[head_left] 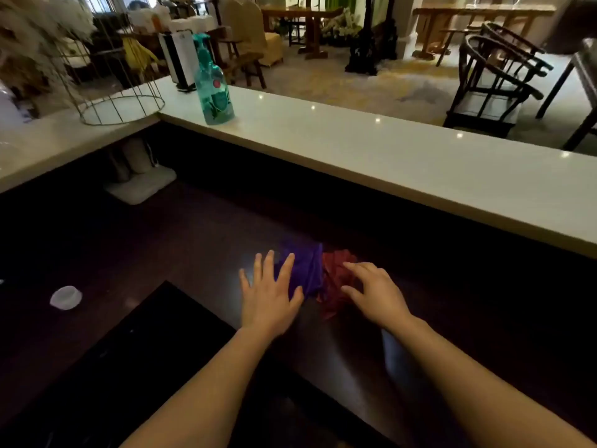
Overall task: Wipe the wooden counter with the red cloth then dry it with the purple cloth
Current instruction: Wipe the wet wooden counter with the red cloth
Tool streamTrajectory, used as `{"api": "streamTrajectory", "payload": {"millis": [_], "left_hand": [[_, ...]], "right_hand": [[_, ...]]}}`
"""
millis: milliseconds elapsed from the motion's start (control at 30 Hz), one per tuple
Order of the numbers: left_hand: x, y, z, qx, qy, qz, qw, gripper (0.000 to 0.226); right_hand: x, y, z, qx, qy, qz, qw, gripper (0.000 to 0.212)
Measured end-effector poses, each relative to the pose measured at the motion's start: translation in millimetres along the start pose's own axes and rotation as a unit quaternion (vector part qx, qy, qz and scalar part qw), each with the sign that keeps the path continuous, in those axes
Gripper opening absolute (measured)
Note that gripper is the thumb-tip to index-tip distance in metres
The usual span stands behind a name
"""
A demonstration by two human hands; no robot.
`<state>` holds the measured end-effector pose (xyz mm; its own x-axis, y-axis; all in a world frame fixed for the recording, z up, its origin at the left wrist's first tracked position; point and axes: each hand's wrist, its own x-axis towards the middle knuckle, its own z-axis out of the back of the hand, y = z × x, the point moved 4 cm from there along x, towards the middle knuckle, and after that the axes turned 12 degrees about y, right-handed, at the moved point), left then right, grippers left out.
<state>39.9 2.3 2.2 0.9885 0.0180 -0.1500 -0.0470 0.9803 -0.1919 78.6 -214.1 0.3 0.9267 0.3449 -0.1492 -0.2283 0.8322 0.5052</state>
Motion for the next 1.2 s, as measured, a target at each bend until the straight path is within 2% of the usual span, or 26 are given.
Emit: {"api": "streamTrajectory", "payload": {"millis": [233,367,533,633,900,967,1100,1200], "left_hand": [[30,8,-55,-0.029,0.066,-0.007,0.997,0.068],[42,10,-80,-0.041,0.062,-0.014,0.997,0.068],[49,12,-98,-0.003,0.036,-0.021,0.999,0.069],[49,14,-100,-0.009,0.030,-0.019,0.999,0.068],[51,13,-101,-0.009,0.019,-0.021,1.000,0.068],[51,13,-100,-0.013,0.022,-0.024,0.999,0.068],[49,9,-97,-0.020,0.032,-0.036,0.999,0.071],[42,4,-94,-0.025,-0.001,-0.080,0.997,0.073]], "right_hand": [[22,-3,-24,0.005,0.010,0.009,1.000,0.060],[32,-6,-37,-0.001,0.007,0.007,1.000,0.074],[55,-14,-52,-0.051,0.087,0.002,0.995,0.105],[61,-18,-63,-0.080,0.116,-0.002,0.990,0.109],[28,-26,-63,-0.099,0.047,-0.008,0.994,0.091],[3,-26,-63,-0.112,0.034,-0.016,0.993,0.078],[-71,-25,-69,-0.127,-0.038,-0.030,0.991,0.039],[-138,-36,-79,-0.103,-0.063,-0.062,0.991,0.027]]}}
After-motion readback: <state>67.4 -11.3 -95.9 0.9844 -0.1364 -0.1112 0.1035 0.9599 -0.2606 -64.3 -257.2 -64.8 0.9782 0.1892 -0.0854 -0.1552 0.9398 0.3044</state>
